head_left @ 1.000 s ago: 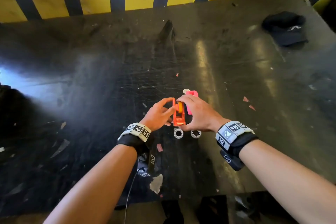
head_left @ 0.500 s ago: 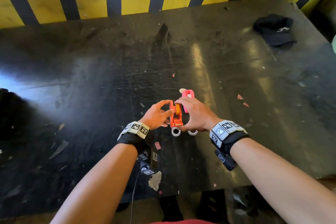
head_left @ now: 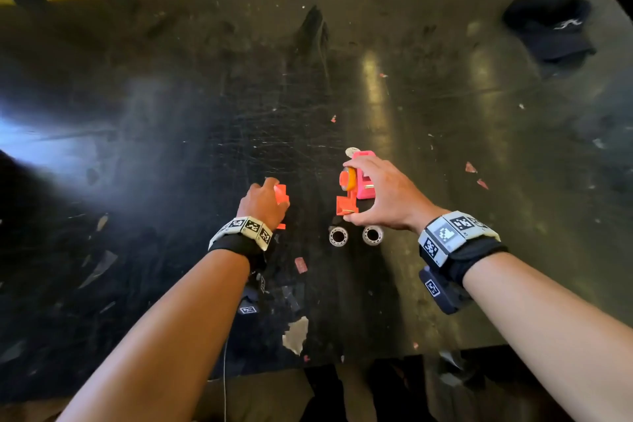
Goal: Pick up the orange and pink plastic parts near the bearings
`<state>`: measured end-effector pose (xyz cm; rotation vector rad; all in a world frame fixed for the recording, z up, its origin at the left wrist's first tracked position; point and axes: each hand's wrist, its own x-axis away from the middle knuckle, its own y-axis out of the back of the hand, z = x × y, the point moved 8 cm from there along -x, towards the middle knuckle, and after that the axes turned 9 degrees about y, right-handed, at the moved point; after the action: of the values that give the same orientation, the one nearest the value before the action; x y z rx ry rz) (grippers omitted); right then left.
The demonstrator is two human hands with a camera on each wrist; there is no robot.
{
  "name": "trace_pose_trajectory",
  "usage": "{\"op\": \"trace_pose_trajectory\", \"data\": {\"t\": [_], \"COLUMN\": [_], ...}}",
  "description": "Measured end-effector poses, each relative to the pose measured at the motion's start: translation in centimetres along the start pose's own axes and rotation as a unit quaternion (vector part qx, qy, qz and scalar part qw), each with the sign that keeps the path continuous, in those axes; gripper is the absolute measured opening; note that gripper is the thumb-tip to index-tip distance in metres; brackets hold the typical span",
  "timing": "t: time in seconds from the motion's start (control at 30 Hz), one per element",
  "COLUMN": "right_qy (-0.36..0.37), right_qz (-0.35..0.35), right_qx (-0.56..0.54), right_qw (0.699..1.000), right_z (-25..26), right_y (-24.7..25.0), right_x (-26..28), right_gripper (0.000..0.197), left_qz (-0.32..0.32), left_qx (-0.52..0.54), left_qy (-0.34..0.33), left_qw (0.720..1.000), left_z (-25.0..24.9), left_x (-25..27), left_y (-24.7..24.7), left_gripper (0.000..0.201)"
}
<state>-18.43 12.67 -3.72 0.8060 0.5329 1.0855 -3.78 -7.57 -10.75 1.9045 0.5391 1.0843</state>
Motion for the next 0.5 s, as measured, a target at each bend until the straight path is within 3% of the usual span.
{"op": "trace_pose_trajectory", "data": {"t": [0.17, 0.33, 0.43, 0.5], "right_qy": [-0.006, -0.010, -0.015, -0.017], "right_qz": [0.008, 0.023, 0.028, 0.029], "right_qx": [-0.009, -0.008, -0.008, -0.011], "right_qw": [1.000, 1.000, 0.999, 0.999], "right_z": [0.2, 0.5, 1.0, 1.5], "right_y": [-1.6, -1.8, -1.2, -0.8], "right_x": [0.2, 0.4, 0.6, 0.8], "right_gripper": [0.094, 0.096, 0.097, 0.096], "left_qz": [-0.023, -0.040, -0.075, -0.021], "left_qx": [-0.047, -0.008, 0.055, 0.127], "left_qy": [-0.020, -0.016, -0.107, -0.150], "left_qw": [0.998, 0.999, 0.990, 0.980], "left_z": [-1.2, -1.8, -4.6, -6.8], "left_x": [-1.2, -0.5, 1.9, 3.9], "left_y": [-1.5, -1.0, 0.9, 1.3], "left_gripper": [0.058, 0.069, 0.054, 0.047]}}
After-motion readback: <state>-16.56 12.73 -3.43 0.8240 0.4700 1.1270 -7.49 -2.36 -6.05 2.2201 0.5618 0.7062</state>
